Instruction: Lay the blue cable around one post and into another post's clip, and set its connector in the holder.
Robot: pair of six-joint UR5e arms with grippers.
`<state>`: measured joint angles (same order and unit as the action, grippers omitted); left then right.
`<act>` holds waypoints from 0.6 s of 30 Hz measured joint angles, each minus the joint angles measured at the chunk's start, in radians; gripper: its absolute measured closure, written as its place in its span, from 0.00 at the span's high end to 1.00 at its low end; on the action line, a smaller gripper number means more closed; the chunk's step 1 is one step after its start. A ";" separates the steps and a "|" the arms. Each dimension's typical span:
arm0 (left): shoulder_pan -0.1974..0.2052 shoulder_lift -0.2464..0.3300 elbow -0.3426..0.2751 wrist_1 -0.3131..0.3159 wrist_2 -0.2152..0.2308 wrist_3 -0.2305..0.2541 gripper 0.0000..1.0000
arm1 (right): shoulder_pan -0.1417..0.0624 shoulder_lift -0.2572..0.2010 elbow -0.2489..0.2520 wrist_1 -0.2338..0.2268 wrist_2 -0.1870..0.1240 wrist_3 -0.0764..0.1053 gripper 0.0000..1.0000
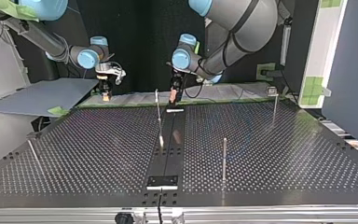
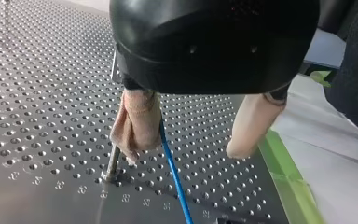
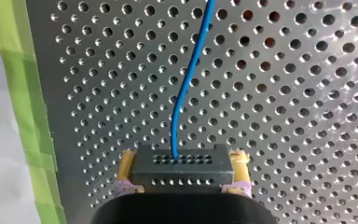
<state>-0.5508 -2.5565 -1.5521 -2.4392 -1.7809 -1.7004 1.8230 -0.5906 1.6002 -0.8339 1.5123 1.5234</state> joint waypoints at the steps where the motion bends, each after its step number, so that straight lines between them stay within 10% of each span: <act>1: 0.000 0.003 -0.003 -0.001 0.000 0.000 1.00 | 0.000 0.000 0.000 0.000 0.000 0.000 0.00; 18: -0.004 0.051 -0.025 0.005 0.014 -0.012 1.00 | -0.001 0.003 0.000 -0.009 -0.001 0.002 0.00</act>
<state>-0.5544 -2.5051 -1.5767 -2.4344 -1.7669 -1.7126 1.8218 -0.5877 1.6000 -0.8429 1.5111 1.5257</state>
